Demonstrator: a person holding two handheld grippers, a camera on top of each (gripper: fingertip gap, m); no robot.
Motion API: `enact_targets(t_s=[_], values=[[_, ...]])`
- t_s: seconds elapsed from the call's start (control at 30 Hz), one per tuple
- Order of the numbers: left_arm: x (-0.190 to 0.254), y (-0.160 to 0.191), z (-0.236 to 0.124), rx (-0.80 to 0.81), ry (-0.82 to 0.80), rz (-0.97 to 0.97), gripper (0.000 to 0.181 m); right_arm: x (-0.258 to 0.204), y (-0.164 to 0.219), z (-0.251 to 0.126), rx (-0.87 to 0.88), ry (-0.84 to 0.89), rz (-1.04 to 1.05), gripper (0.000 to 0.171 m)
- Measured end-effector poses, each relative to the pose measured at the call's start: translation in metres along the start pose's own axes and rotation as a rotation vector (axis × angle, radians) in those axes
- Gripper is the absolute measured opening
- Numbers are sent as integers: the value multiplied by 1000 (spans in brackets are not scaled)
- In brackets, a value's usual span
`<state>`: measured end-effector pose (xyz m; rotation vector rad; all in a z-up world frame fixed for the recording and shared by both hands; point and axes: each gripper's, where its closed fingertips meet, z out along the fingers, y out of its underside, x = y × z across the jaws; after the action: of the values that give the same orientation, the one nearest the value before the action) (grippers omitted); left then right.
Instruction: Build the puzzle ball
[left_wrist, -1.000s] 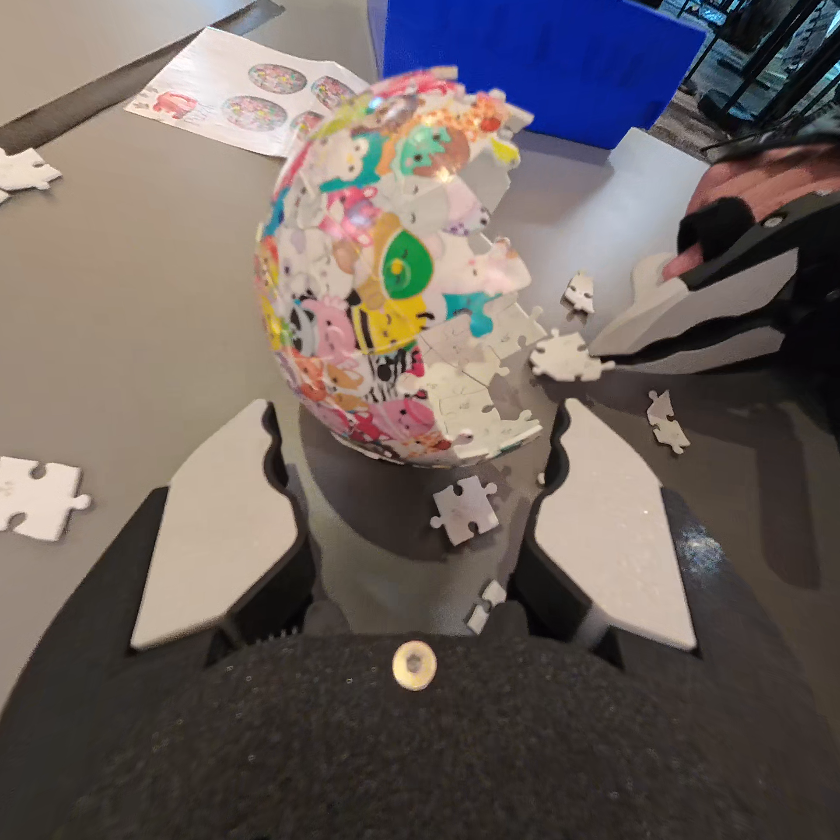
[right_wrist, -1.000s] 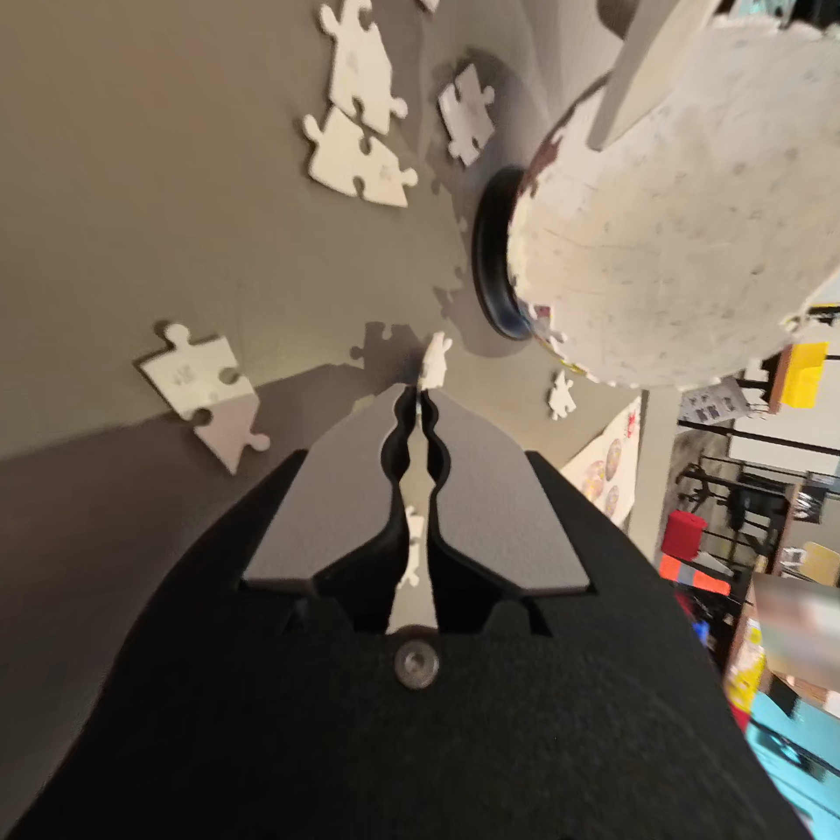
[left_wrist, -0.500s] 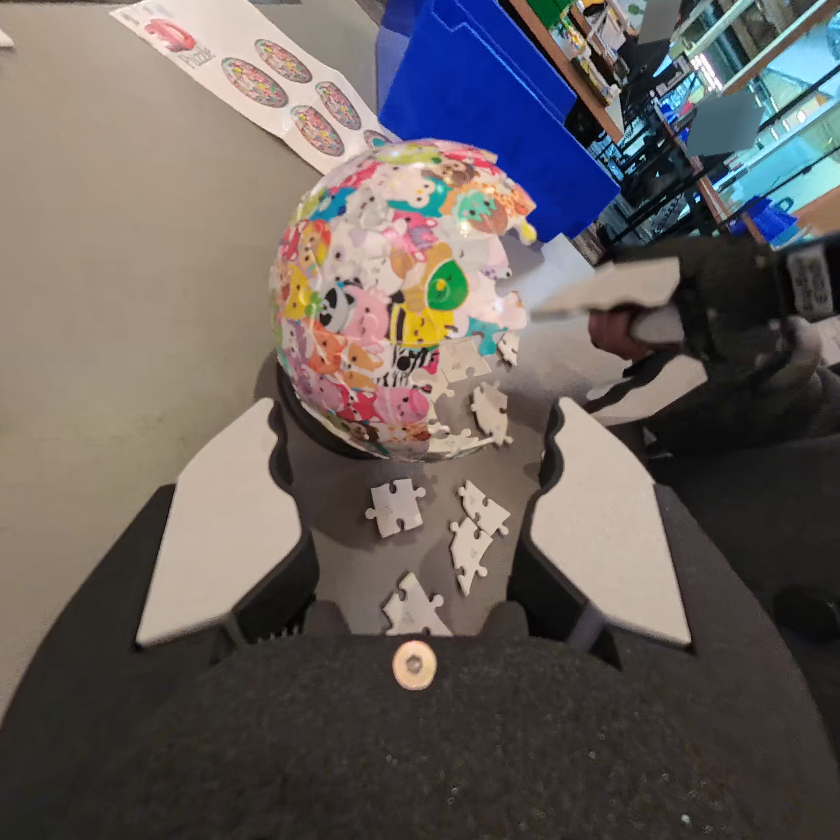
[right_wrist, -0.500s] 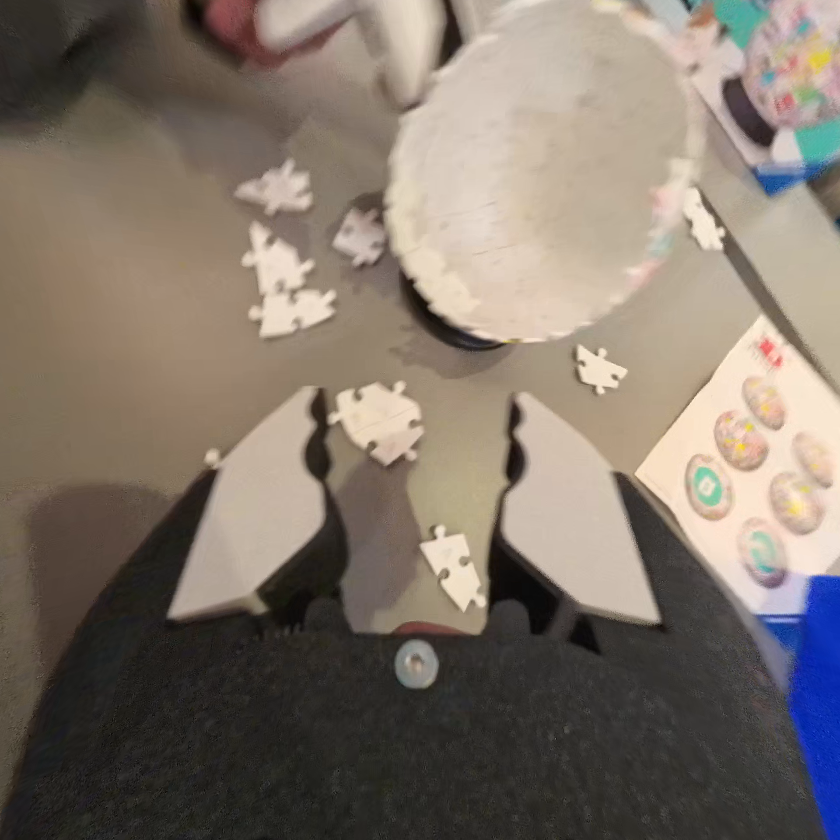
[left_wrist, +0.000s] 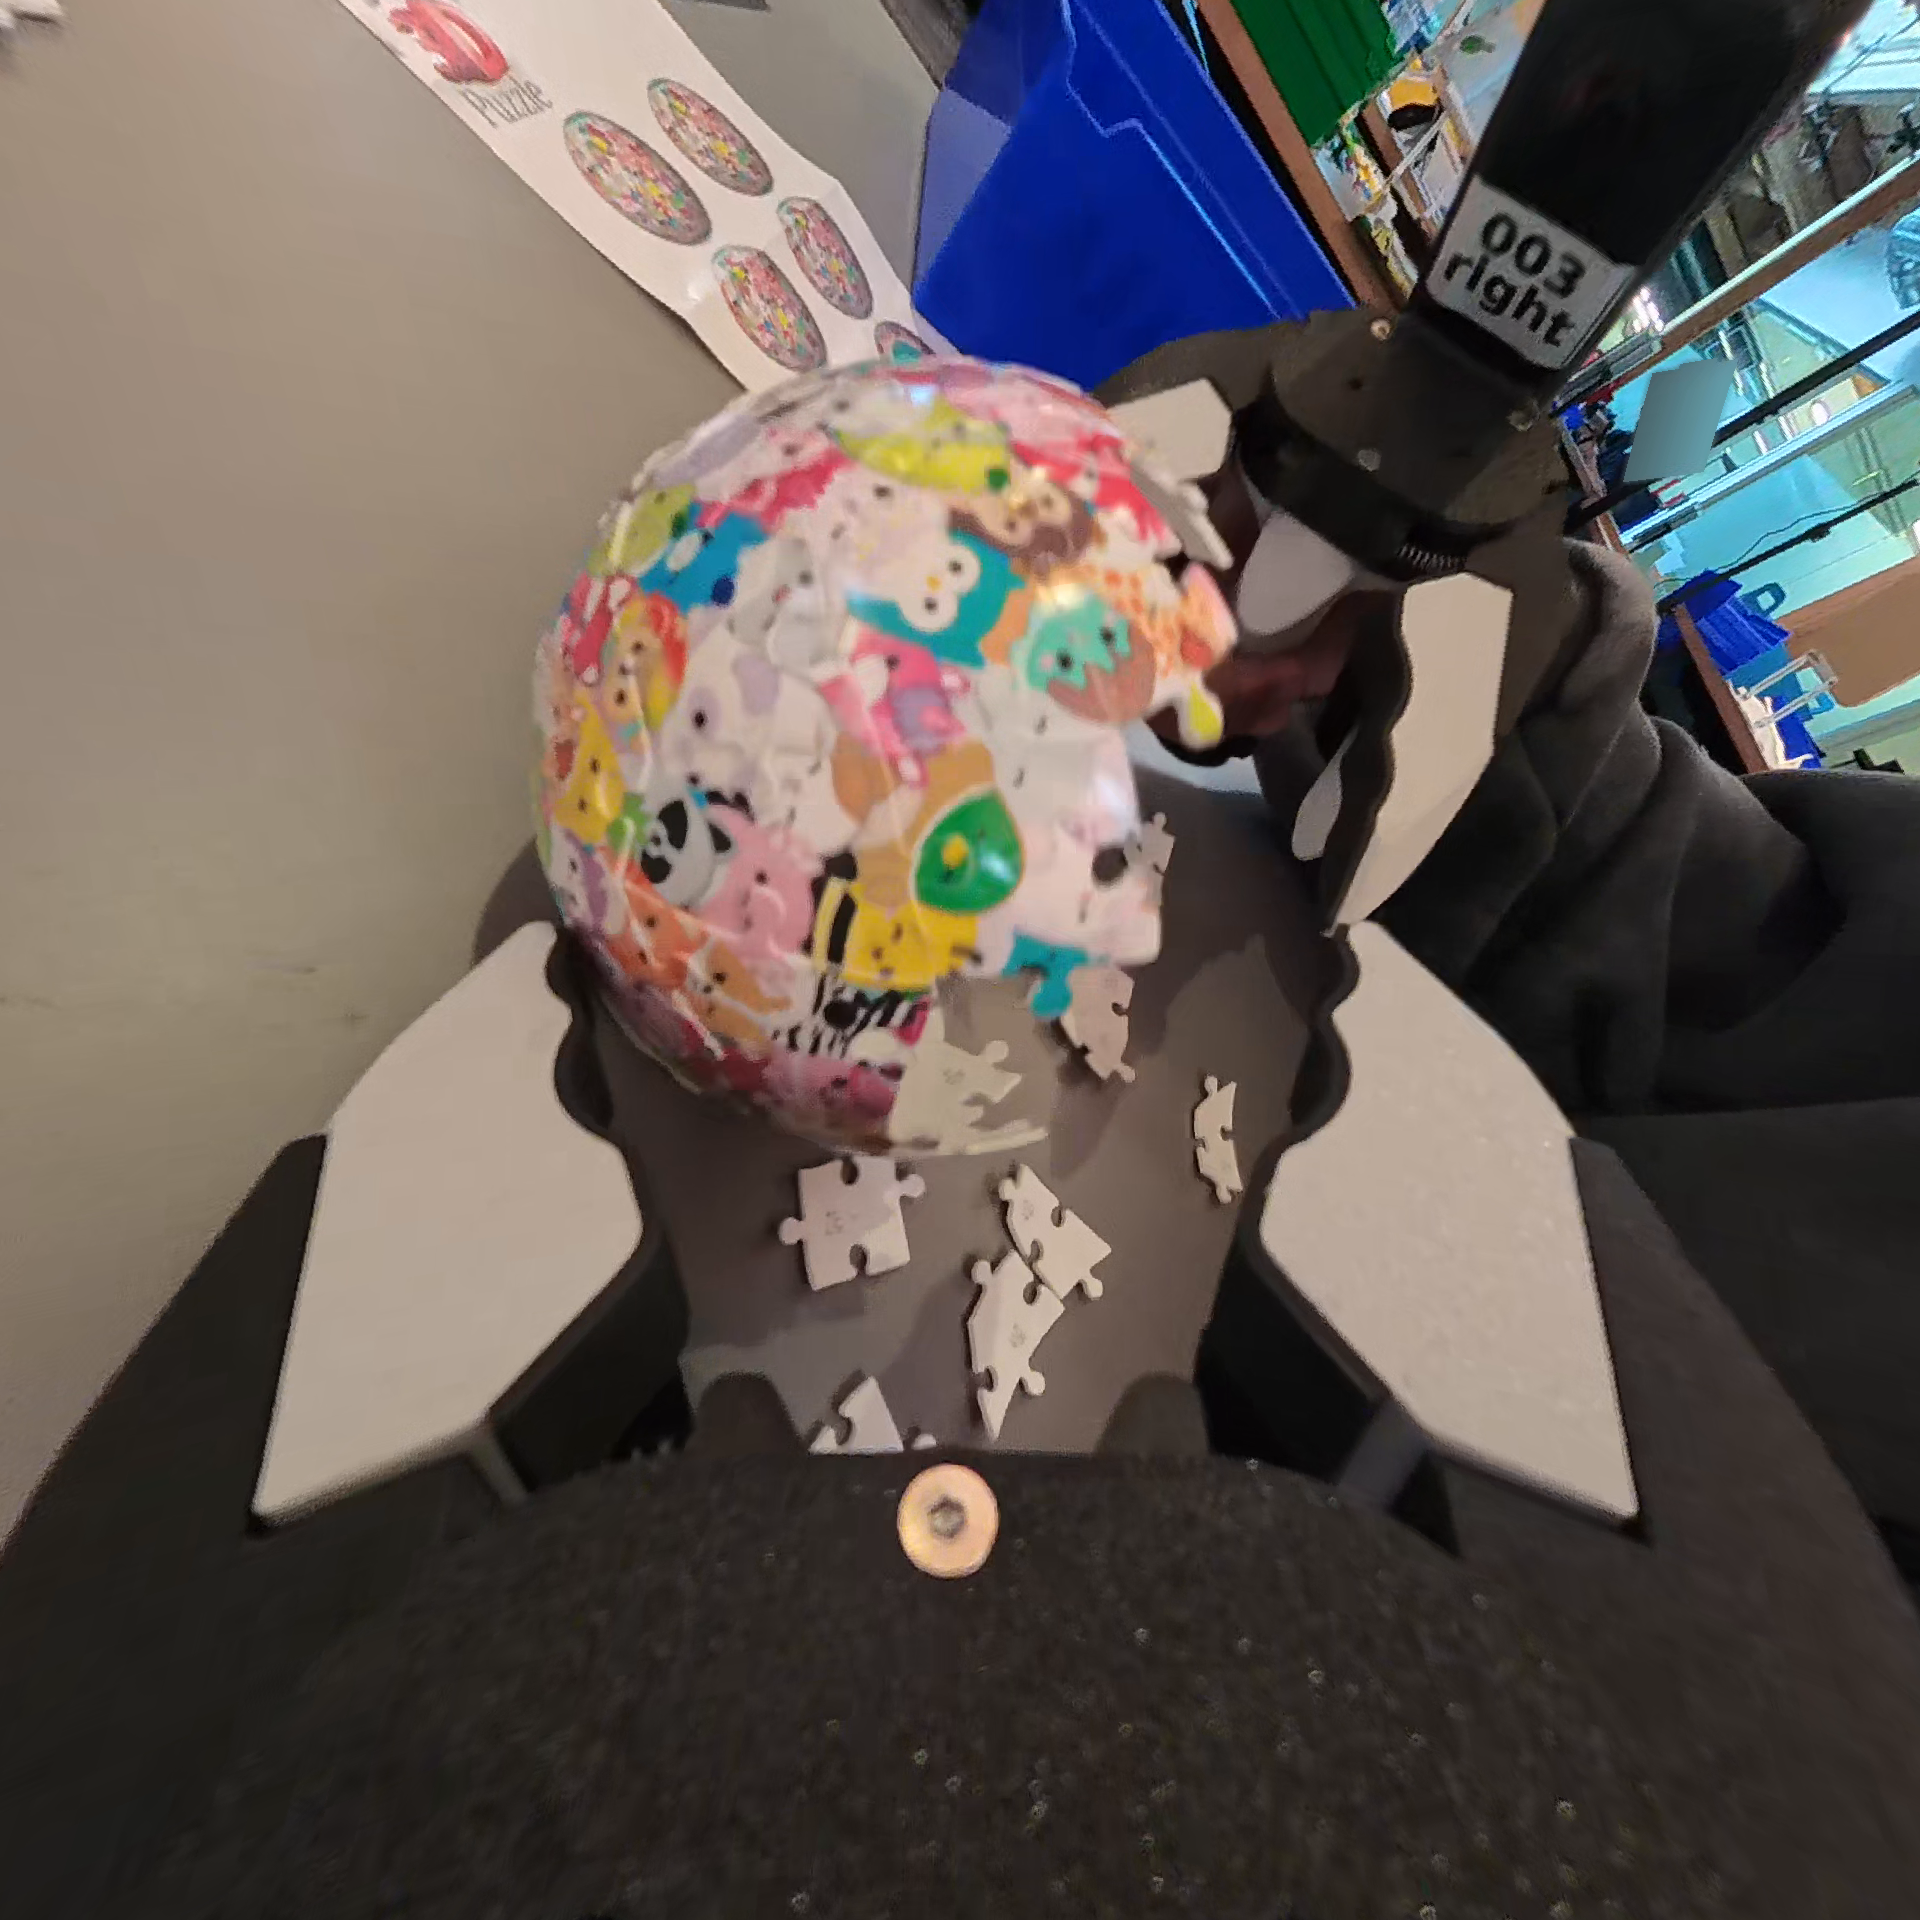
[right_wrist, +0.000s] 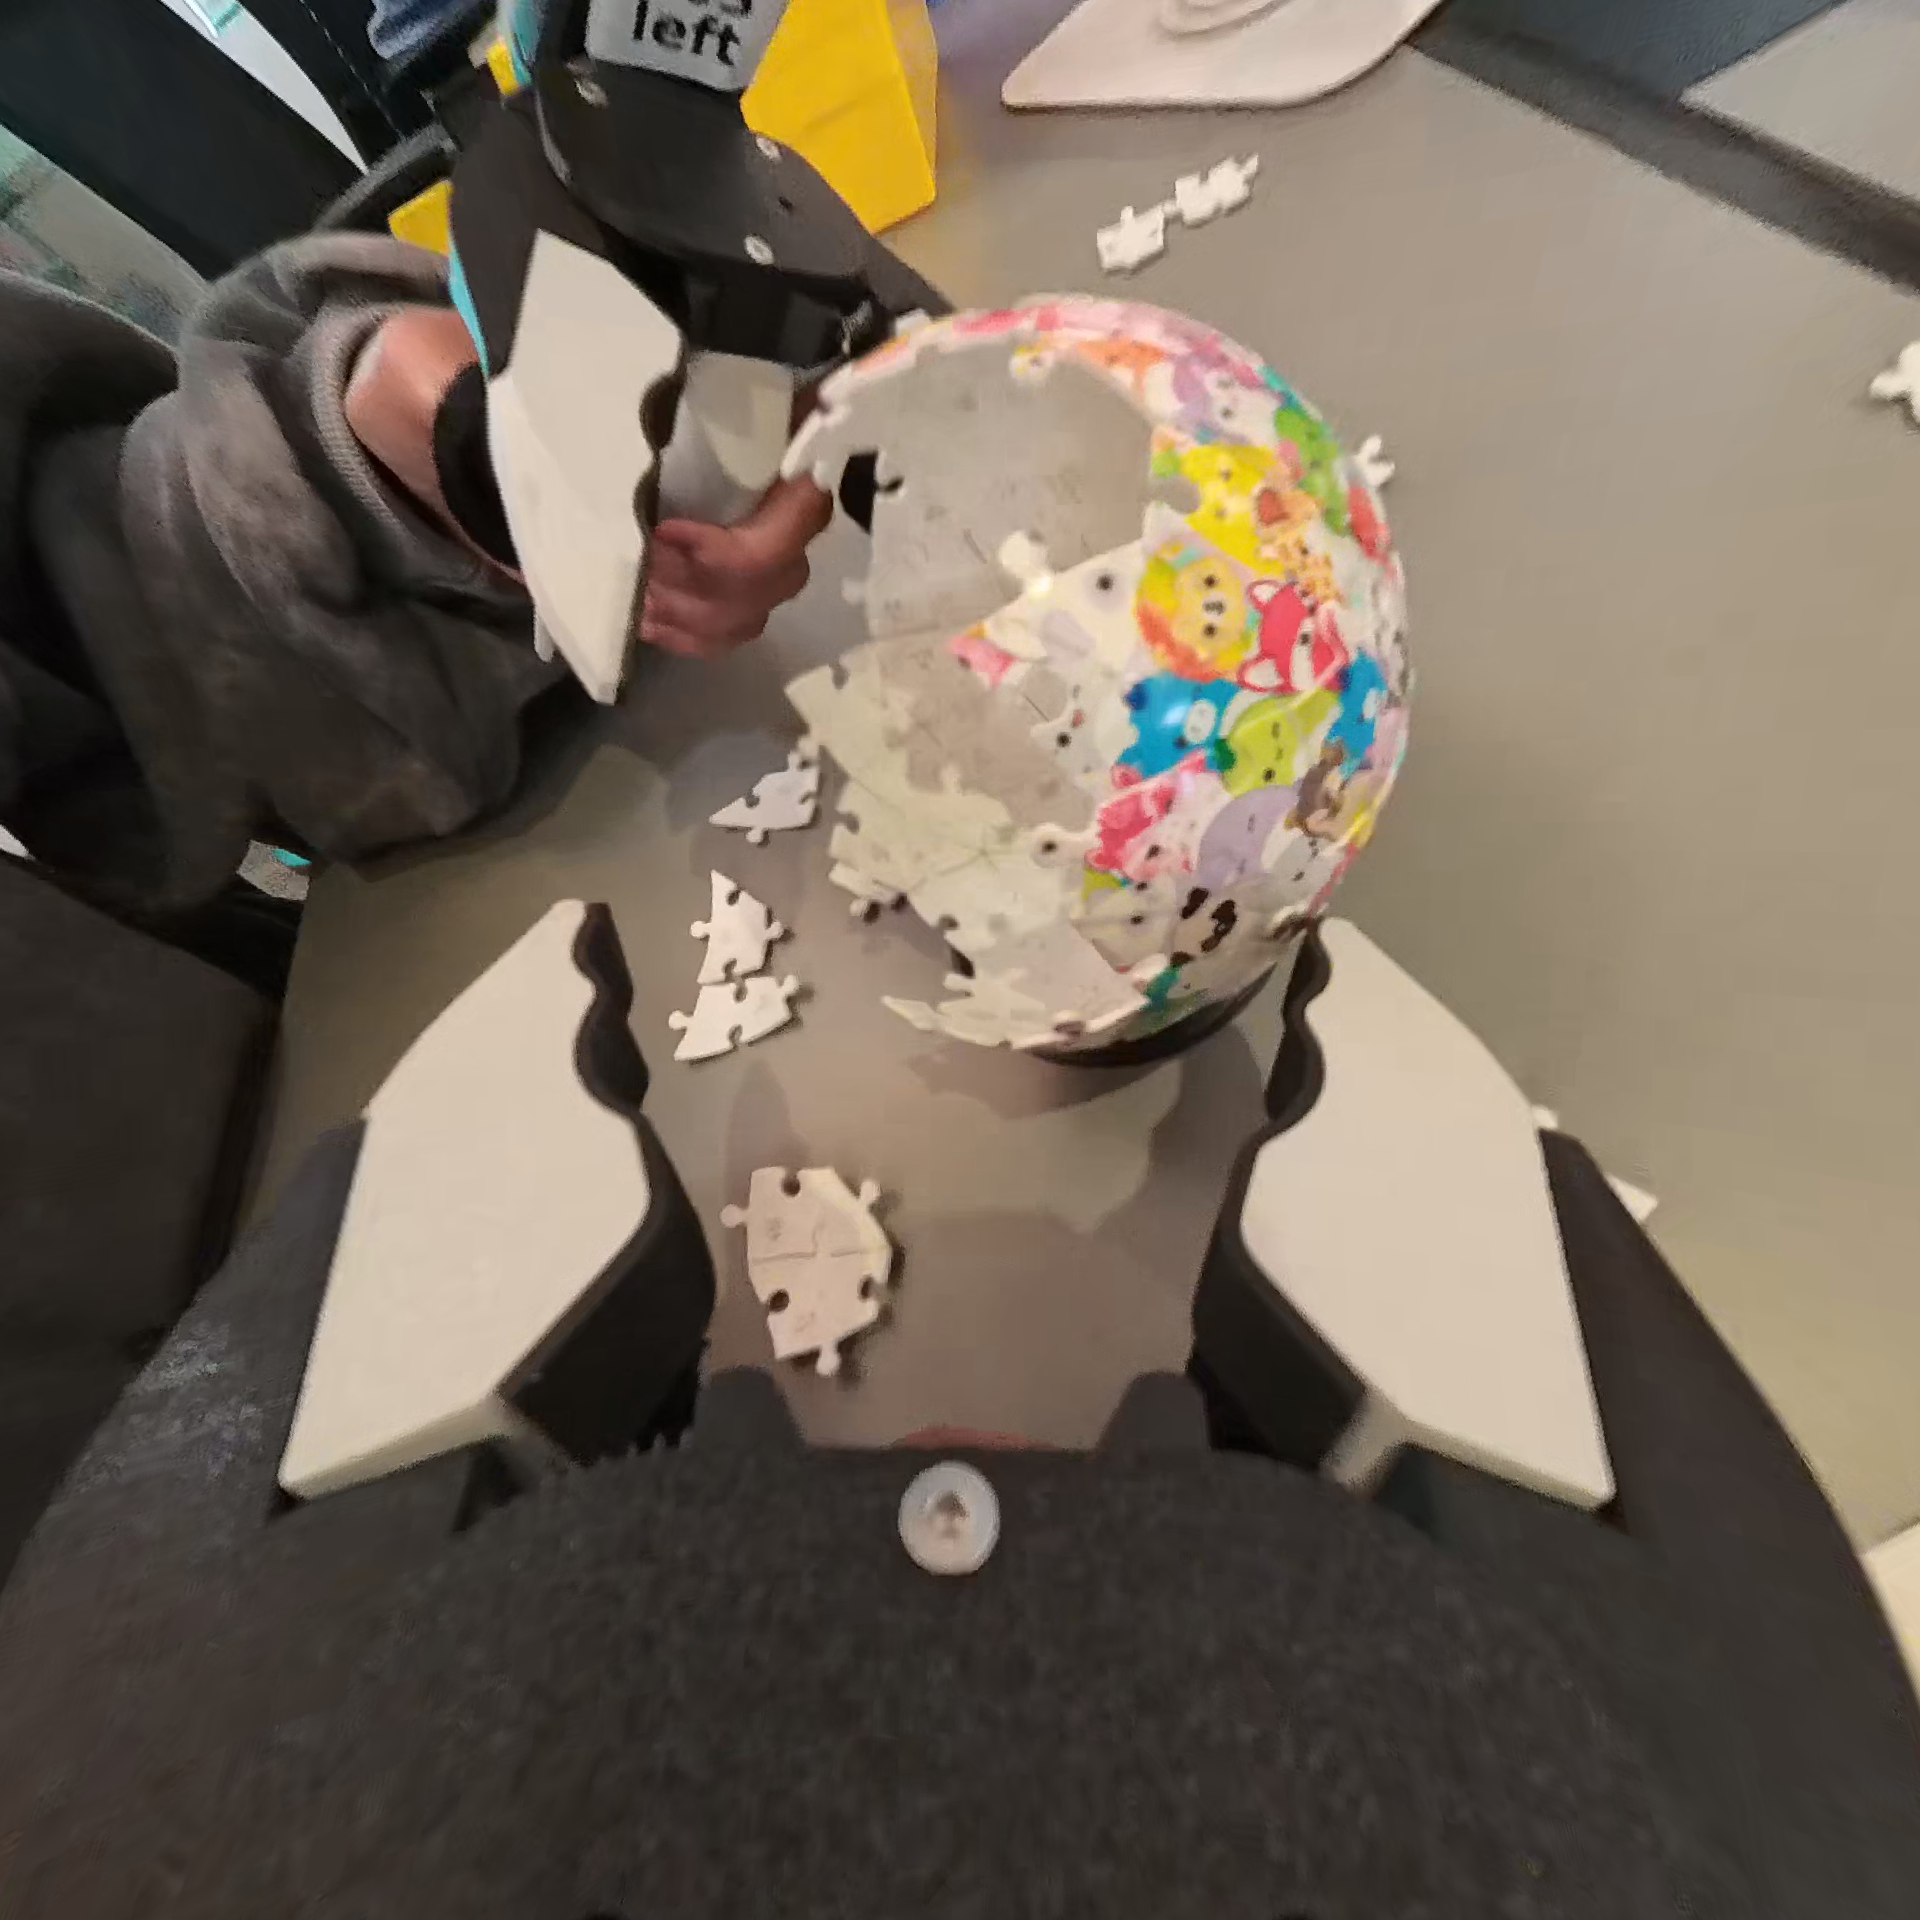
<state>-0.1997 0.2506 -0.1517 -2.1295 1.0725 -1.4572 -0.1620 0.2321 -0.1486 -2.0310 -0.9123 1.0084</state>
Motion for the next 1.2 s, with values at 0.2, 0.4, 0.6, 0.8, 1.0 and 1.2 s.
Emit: enact_targets(t_s=[0.2, 0.4, 0.6, 0.8, 1.0, 1.2], values=[[2, -19, -6, 65, -31, 55, 135, 9, -11, 1, 33, 34, -57, 114], [4, -23, -9, 88, -78, 141, 133, 12, -8, 3, 54, 52, -95, 111], [-1, -20, -11, 122, -64, 128, 126, 13, 0, 3, 68, 53, -73, 106], [-12, -11, -22, 118, -109, 120, 127, 25, 26, -26, -78, 268, -161, 90], [-10, 9, -46, 180, -176, 117, 119, -45, 88, -28, -375, 343, -462, 54], [23, 30, -48, 212, -153, 137, 110, -46, 110, -20, -328, 529, -236, 57]])
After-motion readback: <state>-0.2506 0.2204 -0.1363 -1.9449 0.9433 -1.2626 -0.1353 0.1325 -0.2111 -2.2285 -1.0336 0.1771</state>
